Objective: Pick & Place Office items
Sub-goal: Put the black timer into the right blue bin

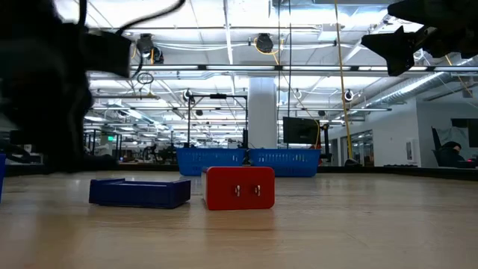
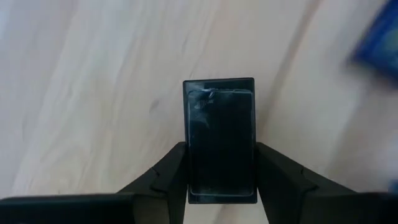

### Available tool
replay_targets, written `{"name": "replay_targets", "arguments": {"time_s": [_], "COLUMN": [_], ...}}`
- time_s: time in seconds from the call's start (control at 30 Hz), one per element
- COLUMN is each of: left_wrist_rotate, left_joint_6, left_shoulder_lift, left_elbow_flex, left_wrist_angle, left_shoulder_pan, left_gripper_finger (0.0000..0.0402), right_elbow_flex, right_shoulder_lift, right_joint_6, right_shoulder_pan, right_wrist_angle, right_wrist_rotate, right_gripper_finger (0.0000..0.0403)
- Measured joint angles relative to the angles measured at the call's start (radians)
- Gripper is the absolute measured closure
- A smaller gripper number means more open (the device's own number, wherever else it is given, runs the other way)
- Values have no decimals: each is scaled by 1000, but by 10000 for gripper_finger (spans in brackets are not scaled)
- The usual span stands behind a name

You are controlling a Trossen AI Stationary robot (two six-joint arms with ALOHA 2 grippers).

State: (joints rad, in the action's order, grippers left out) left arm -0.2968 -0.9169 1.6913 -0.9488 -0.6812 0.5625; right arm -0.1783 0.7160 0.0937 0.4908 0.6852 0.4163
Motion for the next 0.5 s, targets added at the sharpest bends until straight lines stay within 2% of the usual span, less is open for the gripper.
{"name": "replay_targets", "arguments": {"time_s": [0.23,0.4,0.5], "left_wrist_rotate": [-70,-77,-29], "left_joint_6": [76,236,328], "left_shoulder_lift": [-10,-9,-10], "left_elbow_flex": [-121,-171,-175], "left_wrist_angle": [35,250,397], "left_shoulder_pan": [-20,-56,-83], "left_gripper_finger": [251,251,251], "right_elbow_flex": [0,0,-7], "right_shoulder_lift": [74,186,270], "right_joint_6": [-14,-75,-108], "right_shoulder_pan": [0,0,0], "right_wrist_angle": [67,177,234], "right_wrist_rotate": [1,2,2], "right_gripper_finger": [122,122,122]}}
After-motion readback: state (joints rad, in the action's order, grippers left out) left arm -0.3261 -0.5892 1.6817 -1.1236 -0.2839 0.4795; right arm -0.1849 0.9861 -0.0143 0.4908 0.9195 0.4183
